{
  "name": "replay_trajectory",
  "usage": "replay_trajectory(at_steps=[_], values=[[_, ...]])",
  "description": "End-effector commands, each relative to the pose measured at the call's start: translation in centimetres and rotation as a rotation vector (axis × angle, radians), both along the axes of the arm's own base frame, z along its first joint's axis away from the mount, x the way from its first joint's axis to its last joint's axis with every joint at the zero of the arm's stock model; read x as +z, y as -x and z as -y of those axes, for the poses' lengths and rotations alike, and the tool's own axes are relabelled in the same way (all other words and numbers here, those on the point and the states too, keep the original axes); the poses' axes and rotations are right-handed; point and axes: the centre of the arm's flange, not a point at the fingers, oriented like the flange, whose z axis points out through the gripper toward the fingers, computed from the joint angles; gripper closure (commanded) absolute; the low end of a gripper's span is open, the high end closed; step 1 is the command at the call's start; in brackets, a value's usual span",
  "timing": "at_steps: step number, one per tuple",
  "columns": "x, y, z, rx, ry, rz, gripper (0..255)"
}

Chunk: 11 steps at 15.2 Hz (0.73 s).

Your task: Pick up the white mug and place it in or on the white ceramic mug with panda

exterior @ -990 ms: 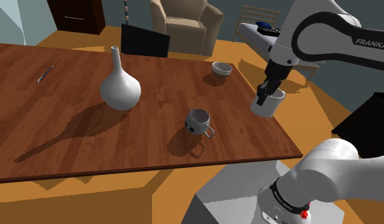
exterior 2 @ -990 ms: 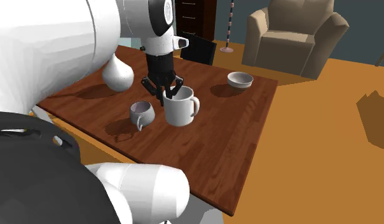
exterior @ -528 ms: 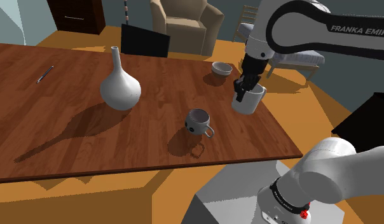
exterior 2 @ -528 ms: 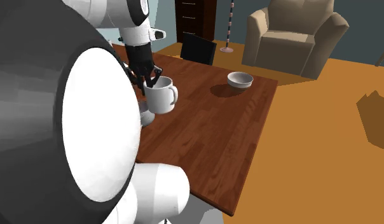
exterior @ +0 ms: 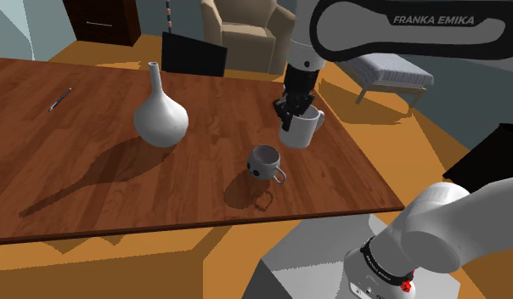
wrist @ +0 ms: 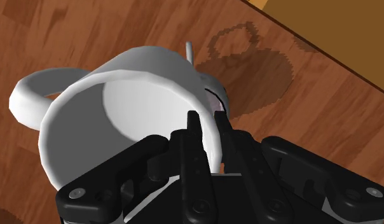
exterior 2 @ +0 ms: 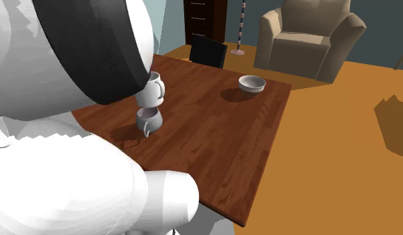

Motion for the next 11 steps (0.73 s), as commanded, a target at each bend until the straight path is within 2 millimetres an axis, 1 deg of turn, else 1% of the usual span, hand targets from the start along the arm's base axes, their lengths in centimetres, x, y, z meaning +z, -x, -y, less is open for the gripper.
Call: replay_trajectory(at_steps=[1, 2, 11], values=[[0.2, -1.7, -2.2, -0.001, -0.001, 0.0, 255], [0.3, -2.3, -3.0, -0.001, -0.001, 0.0, 255], [-4.5, -2.3, -3.0, -0.001, -0.001, 0.0, 255]])
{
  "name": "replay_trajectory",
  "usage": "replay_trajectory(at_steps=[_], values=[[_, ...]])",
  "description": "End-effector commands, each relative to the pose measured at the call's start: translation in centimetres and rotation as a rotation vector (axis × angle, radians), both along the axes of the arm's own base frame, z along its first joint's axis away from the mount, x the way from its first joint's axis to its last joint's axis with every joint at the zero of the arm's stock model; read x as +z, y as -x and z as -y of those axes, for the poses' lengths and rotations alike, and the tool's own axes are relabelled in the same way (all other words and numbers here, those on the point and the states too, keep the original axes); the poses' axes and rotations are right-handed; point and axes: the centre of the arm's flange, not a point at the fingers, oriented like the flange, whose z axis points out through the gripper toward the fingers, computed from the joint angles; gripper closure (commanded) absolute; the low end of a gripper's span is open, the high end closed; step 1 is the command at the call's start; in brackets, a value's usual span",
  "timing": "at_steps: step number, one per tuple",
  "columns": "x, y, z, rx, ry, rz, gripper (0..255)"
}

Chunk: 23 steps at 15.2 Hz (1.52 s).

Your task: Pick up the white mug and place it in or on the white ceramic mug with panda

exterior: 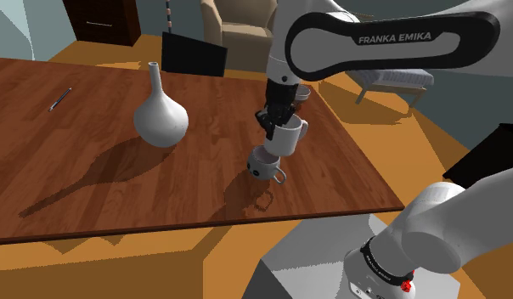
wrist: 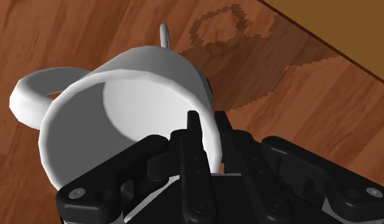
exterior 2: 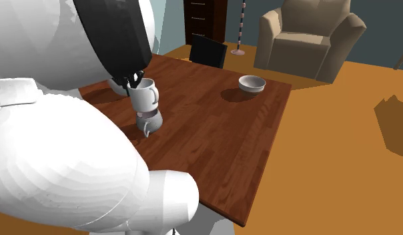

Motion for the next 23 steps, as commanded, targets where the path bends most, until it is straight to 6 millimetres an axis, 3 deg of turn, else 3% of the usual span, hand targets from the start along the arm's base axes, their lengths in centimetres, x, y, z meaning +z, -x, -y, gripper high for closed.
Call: replay_trajectory(at_steps=[1, 8, 15, 16, 21, 23], values=[[-1.2, 0.0, 0.0, 0.0, 0.0, 0.001, 255], [-5.0, 0.0, 0.0, 0.0, 0.0, 0.001, 255], [-5.0, 0.0, 0.0, 0.0, 0.0, 0.001, 255], [-5.0, 0.0, 0.0, 0.0, 0.0, 0.001, 0], [-5.0, 0.0, 0.0, 0.0, 0.0, 0.001, 0], [-2.4, -0.1, 0.0, 0.0, 0.0, 0.001, 0]])
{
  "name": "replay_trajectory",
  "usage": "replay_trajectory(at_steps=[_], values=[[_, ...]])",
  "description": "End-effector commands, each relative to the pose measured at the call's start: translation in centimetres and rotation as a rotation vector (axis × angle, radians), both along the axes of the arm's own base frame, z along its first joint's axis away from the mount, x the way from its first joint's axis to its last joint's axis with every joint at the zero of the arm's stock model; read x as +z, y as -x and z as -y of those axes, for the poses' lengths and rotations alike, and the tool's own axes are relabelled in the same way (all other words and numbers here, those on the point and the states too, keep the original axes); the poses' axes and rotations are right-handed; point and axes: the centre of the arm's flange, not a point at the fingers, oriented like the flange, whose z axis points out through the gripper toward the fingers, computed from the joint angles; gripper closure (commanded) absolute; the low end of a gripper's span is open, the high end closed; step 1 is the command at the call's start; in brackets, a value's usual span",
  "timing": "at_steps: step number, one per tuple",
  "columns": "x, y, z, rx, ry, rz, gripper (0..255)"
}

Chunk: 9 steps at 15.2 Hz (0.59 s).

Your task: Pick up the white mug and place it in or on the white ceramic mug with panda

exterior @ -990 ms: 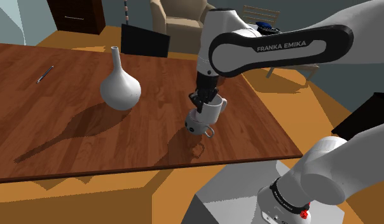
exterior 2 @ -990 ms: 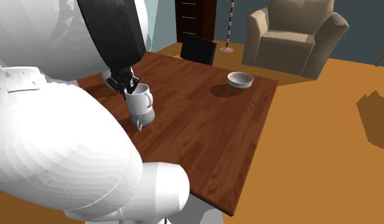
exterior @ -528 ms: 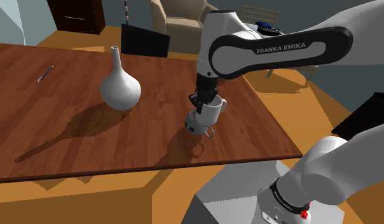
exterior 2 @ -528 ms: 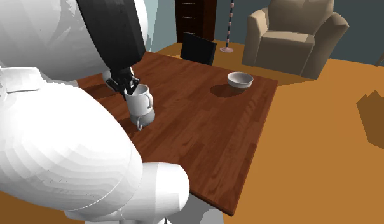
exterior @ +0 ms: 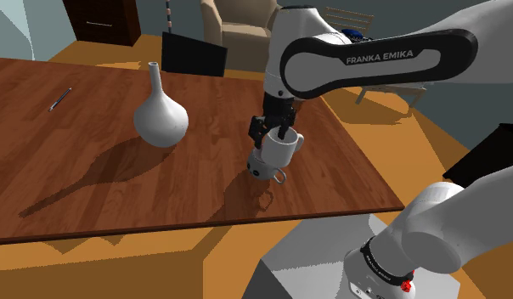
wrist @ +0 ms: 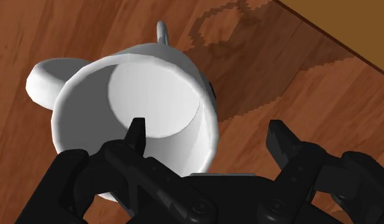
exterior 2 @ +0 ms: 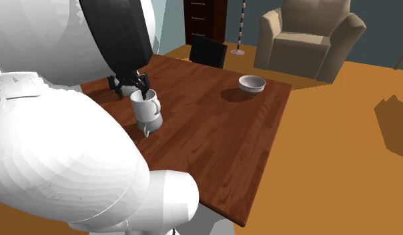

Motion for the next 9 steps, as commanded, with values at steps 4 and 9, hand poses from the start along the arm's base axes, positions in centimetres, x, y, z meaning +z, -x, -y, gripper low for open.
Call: replay_trajectory(at_steps=[4, 9], values=[[3.4, -0.2, -0.1, 0.0, 0.0, -0.001, 0], [3.4, -0.2, -0.1, 0.0, 0.0, -0.001, 0]])
